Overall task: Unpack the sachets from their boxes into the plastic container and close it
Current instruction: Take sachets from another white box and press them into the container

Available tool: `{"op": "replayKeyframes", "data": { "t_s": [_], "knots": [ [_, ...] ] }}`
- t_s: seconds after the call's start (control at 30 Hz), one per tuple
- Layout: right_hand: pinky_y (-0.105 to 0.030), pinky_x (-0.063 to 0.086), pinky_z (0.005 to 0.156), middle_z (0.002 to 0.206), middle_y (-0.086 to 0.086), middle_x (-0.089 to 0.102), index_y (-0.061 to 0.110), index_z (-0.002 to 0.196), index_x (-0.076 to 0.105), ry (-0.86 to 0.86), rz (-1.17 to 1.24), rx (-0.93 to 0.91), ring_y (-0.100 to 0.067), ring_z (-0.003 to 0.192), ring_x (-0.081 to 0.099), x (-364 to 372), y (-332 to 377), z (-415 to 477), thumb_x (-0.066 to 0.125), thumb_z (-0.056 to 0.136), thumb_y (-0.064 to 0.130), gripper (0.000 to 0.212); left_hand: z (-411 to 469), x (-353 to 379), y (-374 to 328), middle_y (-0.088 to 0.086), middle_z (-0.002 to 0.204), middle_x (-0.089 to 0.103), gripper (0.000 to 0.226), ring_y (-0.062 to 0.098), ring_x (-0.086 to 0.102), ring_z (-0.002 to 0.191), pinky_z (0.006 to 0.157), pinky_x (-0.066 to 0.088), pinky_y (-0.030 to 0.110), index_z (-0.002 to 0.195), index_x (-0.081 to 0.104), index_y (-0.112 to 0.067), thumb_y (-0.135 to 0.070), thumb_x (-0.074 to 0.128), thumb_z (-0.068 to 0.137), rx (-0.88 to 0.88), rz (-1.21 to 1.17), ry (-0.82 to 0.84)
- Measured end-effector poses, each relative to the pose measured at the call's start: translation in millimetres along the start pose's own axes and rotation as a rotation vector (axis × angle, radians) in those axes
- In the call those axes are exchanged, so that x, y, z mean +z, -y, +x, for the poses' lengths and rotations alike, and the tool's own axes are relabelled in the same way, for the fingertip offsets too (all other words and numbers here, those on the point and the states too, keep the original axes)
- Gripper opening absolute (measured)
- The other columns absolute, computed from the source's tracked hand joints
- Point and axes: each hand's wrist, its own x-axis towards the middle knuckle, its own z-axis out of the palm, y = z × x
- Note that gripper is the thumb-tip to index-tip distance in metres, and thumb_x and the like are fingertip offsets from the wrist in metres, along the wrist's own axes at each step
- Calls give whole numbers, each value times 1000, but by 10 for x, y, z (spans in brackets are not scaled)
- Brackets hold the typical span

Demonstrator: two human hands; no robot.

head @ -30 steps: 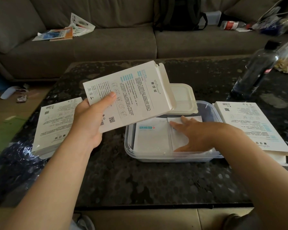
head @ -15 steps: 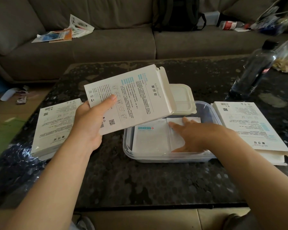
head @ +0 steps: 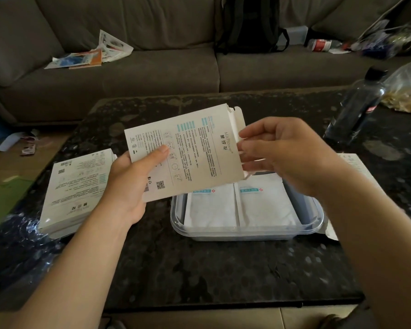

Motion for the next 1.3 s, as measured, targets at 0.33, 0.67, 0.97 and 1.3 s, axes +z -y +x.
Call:
{"op": "replayKeyframes", "data": {
  "t_s": [0.33, 0.67, 0.97, 1.3],
  "knots": [
    [-37, 63, 76, 97, 1, 75, 10, 100, 70, 68, 182, 124, -25, 89, 73, 98, -20, 40, 64, 95, 9, 8, -35, 7, -20, -3, 114, 80, 23, 20, 76, 106, 96, 58, 54, 116, 76, -25, -24, 74, 93, 63, 49, -8],
    [-49, 59, 89, 102, -1, 74, 11, 96, 75, 32, 112, 202, -27, 95, 70, 191, -99, 109, 69, 92, 9, 8, -67, -5, -34, -2, 115, 79, 42, 22, 75, 109, 97, 58, 56, 116, 75, -23, -34, 87, 78, 113, 99, 56],
    [-37, 63, 68, 87, -2, 78, -1, 80, 63, 7, 260, 200, -26, 84, 76, 134, -70, 111, 78, 79, 9, 18, -58, -26, -53, -3, 116, 79, 43, 20, 76, 109, 99, 57, 54, 117, 75, -23, -33, 78, 76, 106, 57, 51],
    [-43, 63, 72, 97, -6, 78, 11, 70, 44, 12, 414, 99, -25, 91, 76, 67, -95, 140, 74, 67, 23, 33, -42, -51, -87, -3, 115, 80, 35, 18, 76, 107, 98, 58, 52, 115, 76, -25, -29, 78, 80, 71, 22, 16]
  ]
}}
